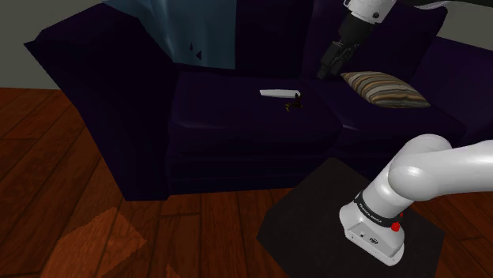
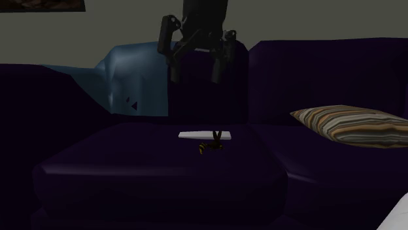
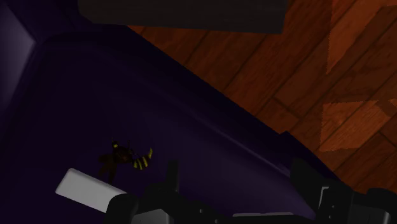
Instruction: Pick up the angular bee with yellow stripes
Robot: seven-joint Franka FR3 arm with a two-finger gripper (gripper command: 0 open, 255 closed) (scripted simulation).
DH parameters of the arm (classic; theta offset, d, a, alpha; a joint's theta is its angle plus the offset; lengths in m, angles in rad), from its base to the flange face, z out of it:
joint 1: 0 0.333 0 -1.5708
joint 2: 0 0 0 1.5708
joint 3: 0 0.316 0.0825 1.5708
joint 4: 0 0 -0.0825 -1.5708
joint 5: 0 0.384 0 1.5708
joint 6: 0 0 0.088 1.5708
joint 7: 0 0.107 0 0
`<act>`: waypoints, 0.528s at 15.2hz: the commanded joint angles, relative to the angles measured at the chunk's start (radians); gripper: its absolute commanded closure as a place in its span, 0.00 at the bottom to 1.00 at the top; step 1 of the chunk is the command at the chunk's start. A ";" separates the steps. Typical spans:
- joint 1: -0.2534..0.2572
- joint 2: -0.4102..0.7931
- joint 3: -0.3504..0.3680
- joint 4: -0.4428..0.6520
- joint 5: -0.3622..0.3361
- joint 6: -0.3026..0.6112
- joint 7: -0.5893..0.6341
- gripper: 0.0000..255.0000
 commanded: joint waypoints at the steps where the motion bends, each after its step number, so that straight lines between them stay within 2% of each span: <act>1: 0.000 0.000 0.000 0.000 0.000 0.000 0.000 0.00; 8: -0.028 0.113 -0.090 -0.103 -0.039 0.213 -0.109 0.00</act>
